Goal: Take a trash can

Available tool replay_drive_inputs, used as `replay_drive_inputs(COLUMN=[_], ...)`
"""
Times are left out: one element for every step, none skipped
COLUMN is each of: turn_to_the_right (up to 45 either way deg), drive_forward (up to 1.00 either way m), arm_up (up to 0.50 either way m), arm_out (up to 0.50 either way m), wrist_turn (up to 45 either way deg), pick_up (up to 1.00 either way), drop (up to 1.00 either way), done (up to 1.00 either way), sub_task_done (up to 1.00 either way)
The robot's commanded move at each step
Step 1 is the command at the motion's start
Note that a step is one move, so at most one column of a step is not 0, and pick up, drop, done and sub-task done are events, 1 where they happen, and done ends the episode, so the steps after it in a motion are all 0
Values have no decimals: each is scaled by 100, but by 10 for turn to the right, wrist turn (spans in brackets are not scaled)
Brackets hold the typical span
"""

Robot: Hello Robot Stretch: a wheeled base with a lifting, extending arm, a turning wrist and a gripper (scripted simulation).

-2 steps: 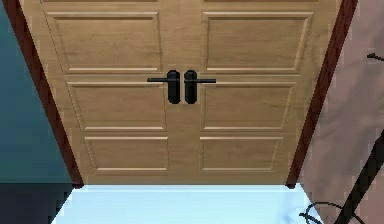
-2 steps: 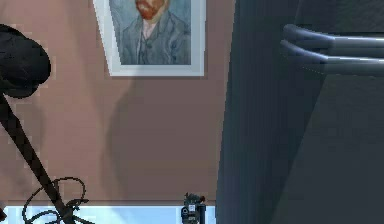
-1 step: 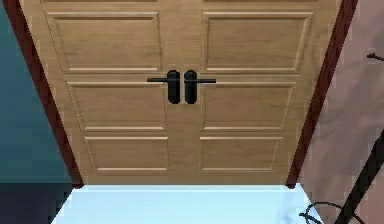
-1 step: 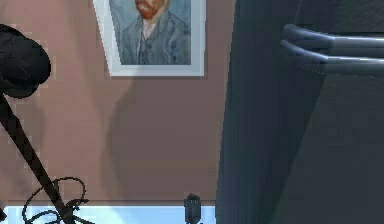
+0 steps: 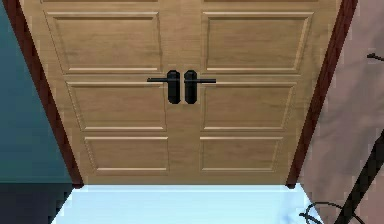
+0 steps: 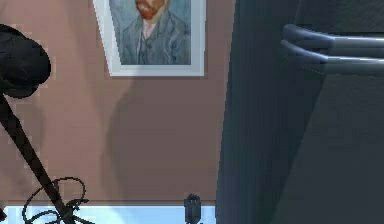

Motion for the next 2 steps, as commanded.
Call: replay_drive_inputs(turn_to_the_right=[0, 0], drive_forward=[0, 0], arm_up=[10, 0], arm_out=[0, 0], wrist_turn=[0, 0], pick_up=[0, 0], drop=[0, 0], done=[0, 100], sub_task_done=[0, 0])
